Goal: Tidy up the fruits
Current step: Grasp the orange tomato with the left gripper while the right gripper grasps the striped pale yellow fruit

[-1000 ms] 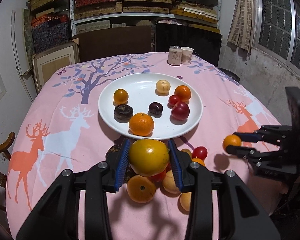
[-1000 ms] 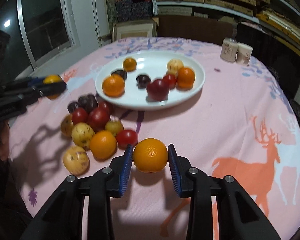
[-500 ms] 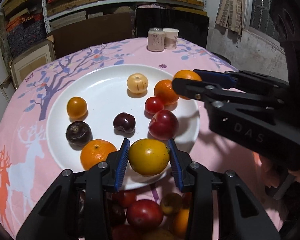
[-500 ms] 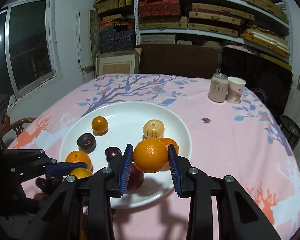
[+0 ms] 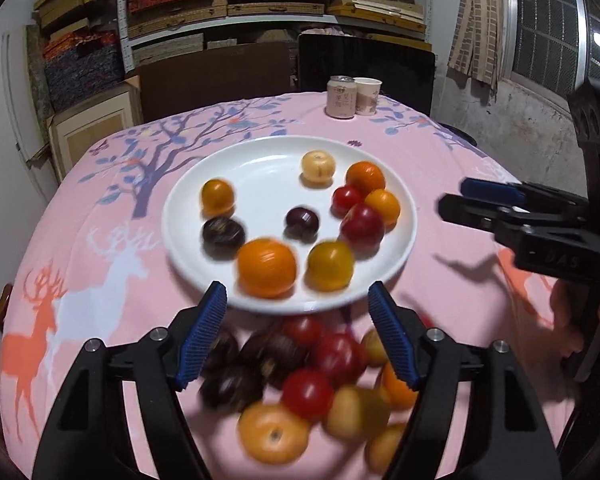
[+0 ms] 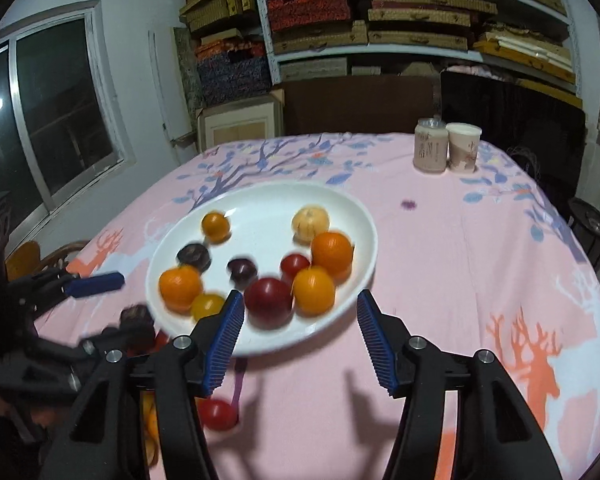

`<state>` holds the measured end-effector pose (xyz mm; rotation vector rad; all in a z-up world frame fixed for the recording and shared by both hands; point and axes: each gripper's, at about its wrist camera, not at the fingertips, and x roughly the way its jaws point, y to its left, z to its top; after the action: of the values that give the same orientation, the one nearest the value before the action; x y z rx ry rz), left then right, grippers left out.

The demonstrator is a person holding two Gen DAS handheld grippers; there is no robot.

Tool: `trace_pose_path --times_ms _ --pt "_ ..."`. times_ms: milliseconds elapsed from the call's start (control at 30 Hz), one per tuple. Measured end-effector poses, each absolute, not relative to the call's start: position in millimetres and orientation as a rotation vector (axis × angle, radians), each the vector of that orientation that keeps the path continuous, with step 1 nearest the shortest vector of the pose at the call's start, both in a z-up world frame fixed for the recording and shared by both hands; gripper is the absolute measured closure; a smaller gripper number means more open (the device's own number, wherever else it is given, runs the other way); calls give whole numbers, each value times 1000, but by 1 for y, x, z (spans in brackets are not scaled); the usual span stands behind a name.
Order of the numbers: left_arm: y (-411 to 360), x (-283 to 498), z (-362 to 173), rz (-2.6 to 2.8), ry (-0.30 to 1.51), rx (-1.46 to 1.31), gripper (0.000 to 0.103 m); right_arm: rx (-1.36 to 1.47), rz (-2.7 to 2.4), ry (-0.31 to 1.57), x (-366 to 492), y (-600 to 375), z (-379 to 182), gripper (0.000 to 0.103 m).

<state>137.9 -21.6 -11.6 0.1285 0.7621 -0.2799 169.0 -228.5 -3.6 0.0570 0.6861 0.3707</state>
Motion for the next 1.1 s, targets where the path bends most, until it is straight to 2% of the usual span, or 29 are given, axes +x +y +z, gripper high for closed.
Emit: trace_pose_path --times_ms 100,300,500,533,600,933,1000,1033,1067,1100 --pt "4 112 -15 -217 757 120 23 52 456 760 138 -221 -13 44" --pt "40 85 -28 -148 797 57 23 -38 657 859 82 -169 -30 44" --pt "43 75 -36 -135 816 70 23 -94 682 905 74 -134 -44 44" --pt "42 74 -38 -135 820 79 23 -100 673 903 75 -131 -45 46" --pt "39 73 -41 -138 826 88 23 -119 646 895 78 -124 -48 61" --pt "0 80 -55 -168 854 223 23 -14 556 849 78 -171 -49 63" --pt "-6 88 -60 -166 871 243 37 22 531 861 80 -184 -51 63" --pt "-6 93 -62 -194 894 226 56 46 529 869 82 -190 -52 63" --pt "-6 95 -62 -212 903 201 60 57 531 870 82 -192 -53 63" --pt "-6 96 -61 -210 901 196 61 61 536 871 83 -193 -53 63"
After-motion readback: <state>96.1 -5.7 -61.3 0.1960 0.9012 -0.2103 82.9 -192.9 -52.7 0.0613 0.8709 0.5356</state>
